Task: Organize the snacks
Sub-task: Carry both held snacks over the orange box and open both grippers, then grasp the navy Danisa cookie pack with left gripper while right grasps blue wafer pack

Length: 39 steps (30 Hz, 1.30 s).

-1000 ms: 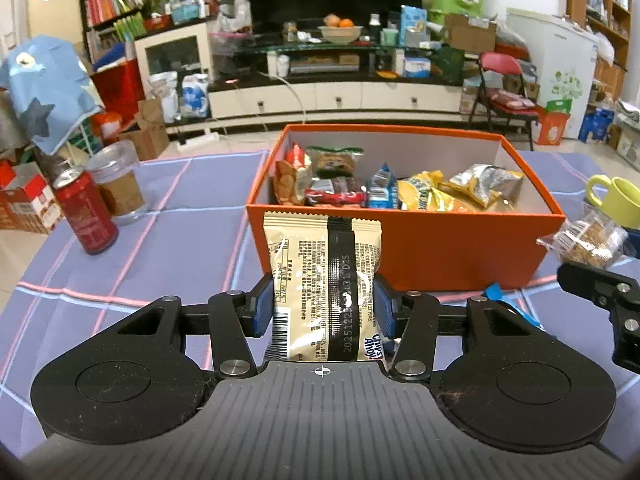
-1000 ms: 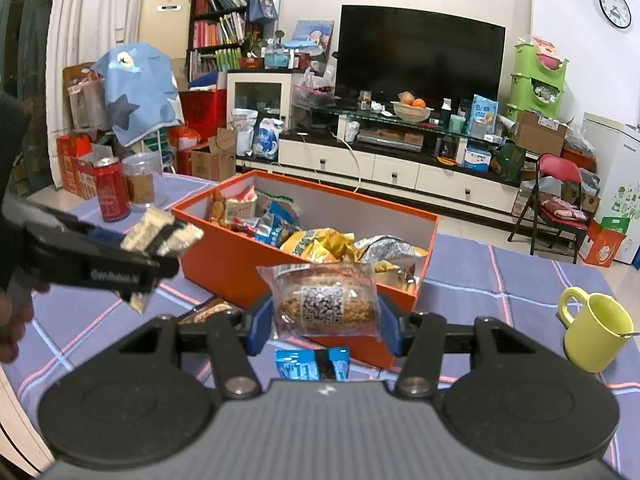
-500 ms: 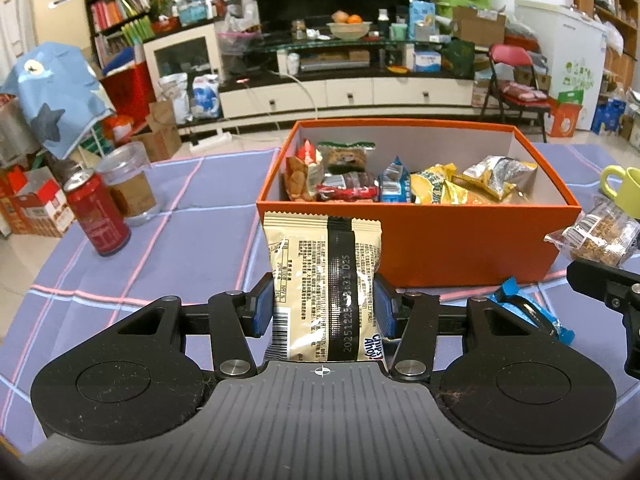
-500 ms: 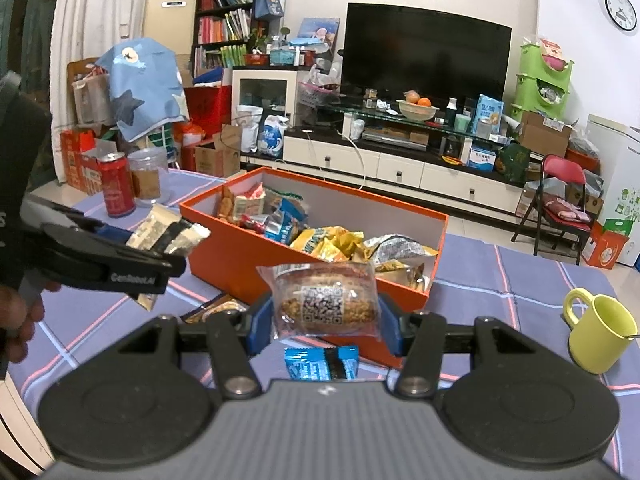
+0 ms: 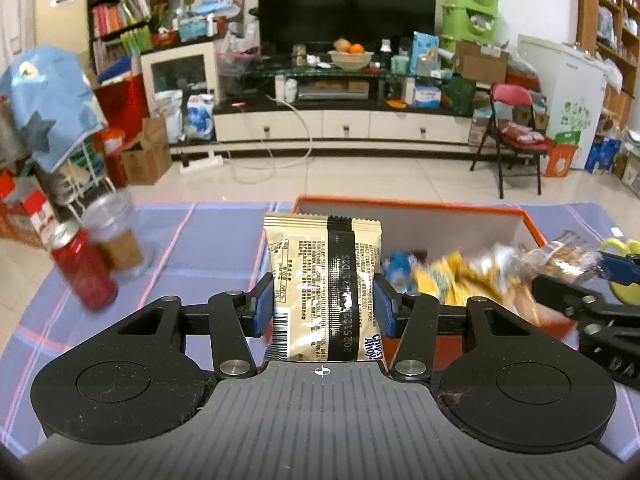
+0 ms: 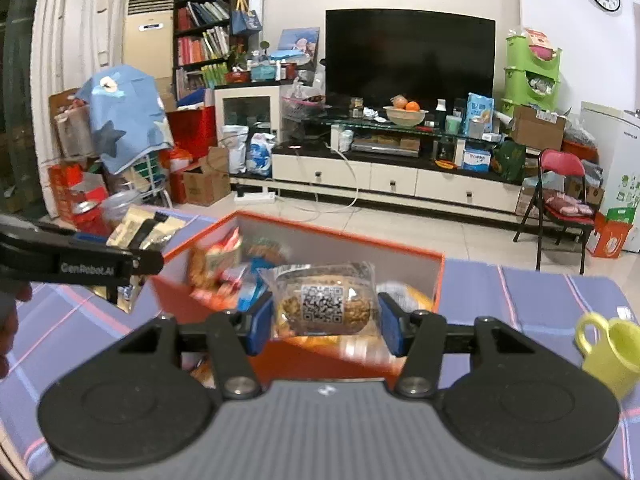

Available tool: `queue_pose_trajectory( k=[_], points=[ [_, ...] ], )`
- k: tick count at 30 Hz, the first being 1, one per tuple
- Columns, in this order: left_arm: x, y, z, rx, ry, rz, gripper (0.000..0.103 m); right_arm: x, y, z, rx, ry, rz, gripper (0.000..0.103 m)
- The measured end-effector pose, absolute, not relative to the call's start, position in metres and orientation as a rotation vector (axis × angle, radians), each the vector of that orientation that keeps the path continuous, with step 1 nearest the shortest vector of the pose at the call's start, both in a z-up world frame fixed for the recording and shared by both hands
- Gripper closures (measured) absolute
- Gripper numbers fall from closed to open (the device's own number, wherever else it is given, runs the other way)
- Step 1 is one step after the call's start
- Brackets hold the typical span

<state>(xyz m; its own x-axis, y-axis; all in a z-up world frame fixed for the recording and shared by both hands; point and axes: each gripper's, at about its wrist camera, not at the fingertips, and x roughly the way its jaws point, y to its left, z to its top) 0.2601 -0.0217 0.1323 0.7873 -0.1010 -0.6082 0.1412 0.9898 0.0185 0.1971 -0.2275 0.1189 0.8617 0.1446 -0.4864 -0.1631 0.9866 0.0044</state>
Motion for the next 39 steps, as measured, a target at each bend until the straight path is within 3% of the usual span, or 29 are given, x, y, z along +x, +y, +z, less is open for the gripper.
queue_pose_trajectory(
  k=[2, 5, 9, 12, 17, 20, 23, 30, 39],
  points=[
    [0.289, -0.033, 0.127, 0.071, 0.675, -0.170, 0.078, 0.220, -0.224, 0.118, -0.033, 0.515, 0.153, 0.044],
    [0.309, -0.036, 0.119, 0.046, 0.711, -0.171, 0.061, 0.246, -0.224, 0.114, -0.013, 0.545, 0.123, 0.042],
    [0.276, -0.012, 0.127, 0.022, 0.634, -0.196, 0.038, 0.215, -0.239, 0.131, 0.030, 0.482, 0.100, 0.038],
    [0.242, 0.013, 0.116, -0.009, 0.657, -0.195, 0.038, 0.173, -0.246, 0.130, 0.030, 0.458, 0.106, 0.030],
    [0.203, 0.031, 0.073, -0.061, 0.784, -0.125, 0.042, 0.128, -0.240, 0.091, -0.040, 0.536, 0.179, 0.027],
    [0.191, 0.041, 0.063, -0.099, 0.841, -0.130, 0.044, 0.134, -0.228, 0.065, -0.047, 0.600, 0.275, 0.027],
    [0.179, 0.050, 0.067, -0.063, 0.810, -0.107, 0.038, 0.151, -0.204, 0.052, -0.119, 0.617, 0.402, 0.024],
    [0.185, 0.082, 0.058, -0.097, 0.833, -0.085, 0.041, 0.211, -0.149, 0.024, -0.244, 0.700, 0.631, 0.024],
    [0.190, 0.098, 0.056, -0.125, 0.846, -0.087, 0.042, 0.225, -0.122, 0.010, -0.244, 0.836, 0.558, 0.027]
  ],
)
